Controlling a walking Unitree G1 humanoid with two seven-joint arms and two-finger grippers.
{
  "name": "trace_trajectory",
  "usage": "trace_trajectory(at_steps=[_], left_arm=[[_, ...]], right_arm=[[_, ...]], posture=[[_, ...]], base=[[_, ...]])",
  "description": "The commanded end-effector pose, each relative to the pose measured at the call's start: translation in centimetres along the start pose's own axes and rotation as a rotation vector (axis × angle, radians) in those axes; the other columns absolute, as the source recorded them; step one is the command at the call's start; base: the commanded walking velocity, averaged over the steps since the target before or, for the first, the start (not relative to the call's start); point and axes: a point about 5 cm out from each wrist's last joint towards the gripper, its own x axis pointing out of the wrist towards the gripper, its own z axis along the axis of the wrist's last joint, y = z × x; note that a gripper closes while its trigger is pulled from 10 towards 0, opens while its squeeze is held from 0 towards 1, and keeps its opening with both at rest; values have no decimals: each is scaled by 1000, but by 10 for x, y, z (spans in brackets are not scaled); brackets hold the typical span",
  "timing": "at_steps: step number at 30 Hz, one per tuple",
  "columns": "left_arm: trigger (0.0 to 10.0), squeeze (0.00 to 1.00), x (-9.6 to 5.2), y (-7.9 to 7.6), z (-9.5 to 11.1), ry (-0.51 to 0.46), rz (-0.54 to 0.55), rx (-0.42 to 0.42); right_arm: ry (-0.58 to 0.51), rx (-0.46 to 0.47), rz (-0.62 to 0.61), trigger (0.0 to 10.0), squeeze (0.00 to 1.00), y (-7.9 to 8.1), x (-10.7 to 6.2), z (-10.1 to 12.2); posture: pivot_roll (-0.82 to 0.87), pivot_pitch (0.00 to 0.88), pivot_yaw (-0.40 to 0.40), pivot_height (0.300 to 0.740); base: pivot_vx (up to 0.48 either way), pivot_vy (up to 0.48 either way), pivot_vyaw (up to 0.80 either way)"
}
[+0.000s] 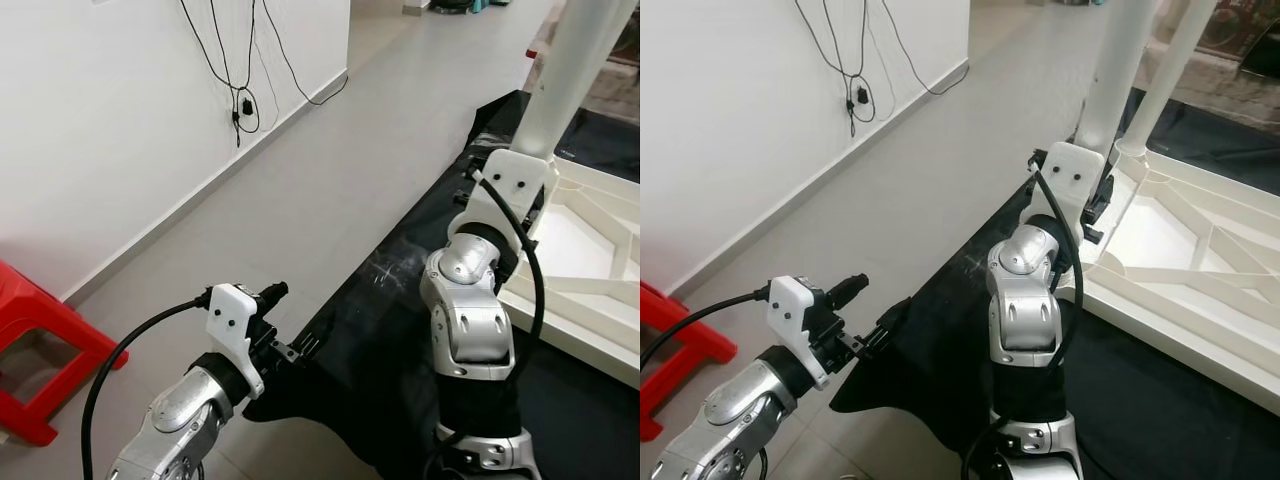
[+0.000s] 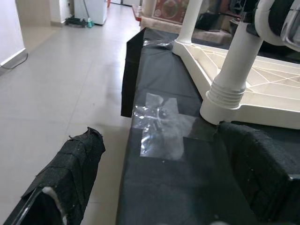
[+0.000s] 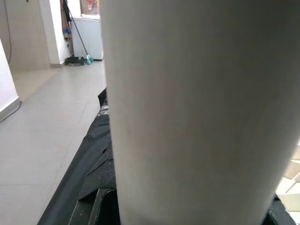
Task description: Building children table
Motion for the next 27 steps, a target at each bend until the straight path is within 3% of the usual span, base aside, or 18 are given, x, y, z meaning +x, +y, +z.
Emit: trace_trajectory(at_steps=[1,7,12,14,19,25,27], left_arm=[[10000,0,-2,3,-4,22,3,13],[10000,0,-2,4,-4,22,3,13],[10000,0,-2,3,-5,26,-2,15],[10000,0,-2,3,-5,26,-2,15],[10000,0,-1,2,-6,28,-13,20],[10000,0,-1,3,-6,30,-13,21],[10000,0,-1,3,-6,31,-13,22]], right_arm=[[286,20,-10,10000,0,14,-38,-42],[299,36,-10,10000,0,15,-38,-43],[398,141,-68,10000,0,9,-28,-50],[398,141,-68,10000,0,9,-28,-50],[410,126,-158,10000,0,-8,-11,-58],[430,130,-166,10000,0,-10,-13,-61],[481,131,-181,10000,0,-11,-15,-69]], posture=[[138,137,1,740],[138,138,3,740],[141,138,7,740],[141,138,7,740],[139,143,10,740],[140,146,12,740],[142,147,10,740]], base=[[0,0,0],[0,0,0],[0,0,0],[0,0,0],[0,0,0],[0,0,0],[0,0,0]])
